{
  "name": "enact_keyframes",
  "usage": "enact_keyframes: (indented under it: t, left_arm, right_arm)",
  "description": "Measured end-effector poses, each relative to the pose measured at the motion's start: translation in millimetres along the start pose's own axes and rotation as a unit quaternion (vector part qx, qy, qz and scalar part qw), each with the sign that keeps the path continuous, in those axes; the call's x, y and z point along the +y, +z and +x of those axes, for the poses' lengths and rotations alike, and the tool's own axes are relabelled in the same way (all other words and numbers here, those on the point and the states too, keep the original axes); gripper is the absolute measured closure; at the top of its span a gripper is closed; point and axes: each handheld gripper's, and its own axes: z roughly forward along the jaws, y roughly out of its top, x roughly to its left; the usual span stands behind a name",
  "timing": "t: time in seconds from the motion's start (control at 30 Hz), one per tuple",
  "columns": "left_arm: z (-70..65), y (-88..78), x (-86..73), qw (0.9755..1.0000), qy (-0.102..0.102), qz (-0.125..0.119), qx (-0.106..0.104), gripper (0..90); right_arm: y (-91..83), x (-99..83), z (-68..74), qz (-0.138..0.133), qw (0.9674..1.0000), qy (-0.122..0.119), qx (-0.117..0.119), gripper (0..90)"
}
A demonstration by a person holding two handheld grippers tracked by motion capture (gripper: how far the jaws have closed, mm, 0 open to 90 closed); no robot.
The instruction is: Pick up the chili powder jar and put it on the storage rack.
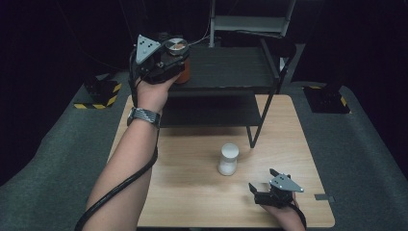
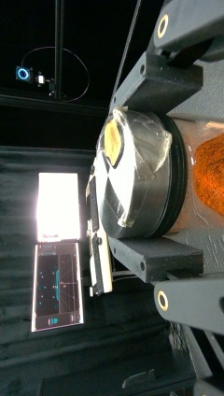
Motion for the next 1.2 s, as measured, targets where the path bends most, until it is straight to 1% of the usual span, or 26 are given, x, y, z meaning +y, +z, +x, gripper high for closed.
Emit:
enact_keyframes:
  t: [0.23, 0.4, 0.5, 0.57, 0.73, 0.9, 1.03, 1.13, 1.2]
  left_arm:
    - [1.5, -0.3, -0.7, 1.0000, 0.006, -0.001, -0.004, 34.8]
    - [4.0, -1.2, -3.6, 0.9999, 0.008, -0.005, -0.009, 34.5]
    - [2.9, -1.6, -5.0, 0.9999, 0.011, -0.007, -0.008, 34.4]
    - [2.2, -1.3, -4.5, 0.9999, 0.008, -0.006, -0.007, 34.1]
    - [0.1, -0.9, -3.9, 0.9999, 0.010, -0.004, -0.003, 33.5]
    - [-1.0, 0.4, -3.4, 0.9999, 0.009, 0.004, -0.002, 28.5]
    - [-1.1, 0.5, -4.6, 1.0000, 0.002, 0.004, 0.001, 17.3]
    - [-3.0, -0.5, -4.8, 0.9999, 0.008, 0.008, 0.005, 8.8]
    - [-2.6, -2.0, -5.2, 0.9999, 0.004, 0.010, 0.005, 5.5]
  right_arm:
    - [-0.1, -0.1, 0.3, 0.000, 1.0000, -0.001, -0.001, 1.6]
    - [-0.4, -0.4, 0.5, -0.001, 1.0000, -0.001, 0.000, 1.7]
    - [-0.9, -0.7, 0.3, -0.001, 1.0000, 0.000, 0.000, 1.6]
    - [-0.9, -0.7, 0.0, -0.001, 1.0000, 0.001, 0.000, 1.7]
    - [-1.1, -0.8, 0.2, -0.001, 1.0000, 0.001, 0.000, 1.7]
    - [-1.2, -1.0, -0.3, -0.001, 1.0000, 0.003, 0.000, 1.7]
    - [-1.2, -0.8, -0.2, -0.001, 1.0000, 0.002, 0.001, 1.7]
    - [-1.0, -0.7, -0.4, -0.001, 1.0000, 0.002, 0.001, 1.6]
    - [-1.0, -0.4, -0.3, 0.000, 1.0000, 0.002, 0.001, 1.7]
